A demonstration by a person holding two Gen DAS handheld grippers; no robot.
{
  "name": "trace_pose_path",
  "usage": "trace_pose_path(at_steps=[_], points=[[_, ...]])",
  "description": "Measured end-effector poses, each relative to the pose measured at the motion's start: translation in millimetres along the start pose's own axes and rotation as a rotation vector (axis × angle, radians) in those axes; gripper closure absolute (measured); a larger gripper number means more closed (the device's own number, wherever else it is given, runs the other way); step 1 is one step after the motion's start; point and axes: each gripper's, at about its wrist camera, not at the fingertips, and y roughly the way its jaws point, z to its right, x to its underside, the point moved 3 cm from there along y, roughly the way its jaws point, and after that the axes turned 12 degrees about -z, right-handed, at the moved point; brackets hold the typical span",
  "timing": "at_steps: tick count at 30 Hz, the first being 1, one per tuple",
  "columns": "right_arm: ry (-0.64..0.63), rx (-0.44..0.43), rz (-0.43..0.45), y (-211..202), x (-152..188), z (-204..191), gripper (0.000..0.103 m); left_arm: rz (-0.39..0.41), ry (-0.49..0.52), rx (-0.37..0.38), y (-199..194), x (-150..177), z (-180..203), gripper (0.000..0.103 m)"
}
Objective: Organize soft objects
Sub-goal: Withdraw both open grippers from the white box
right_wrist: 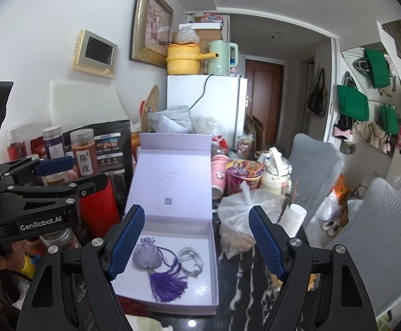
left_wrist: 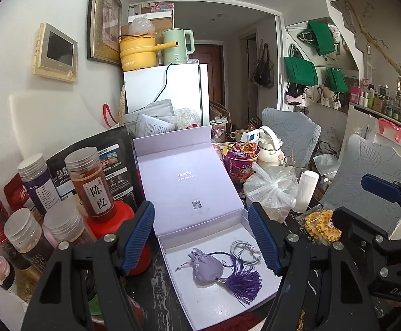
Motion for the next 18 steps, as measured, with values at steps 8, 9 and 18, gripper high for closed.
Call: trace_pose_path(at_steps=[8, 9, 18], points=[[0.007, 0.009, 0.018, -38, 22, -1, 0.024, 0.029, 0.022, -0.008, -34, 19, 11, 0.033], [0.006, 0.010, 0.019, -41, 25, -2, 0.024, 0.028, 0.023, -0.007, -37, 22, 13, 0.033], [0.023, 0.015, 0.021, -68, 58, -9, 0.022, 0.027, 0.034, 0.005, -62, 58, 23, 0.033]])
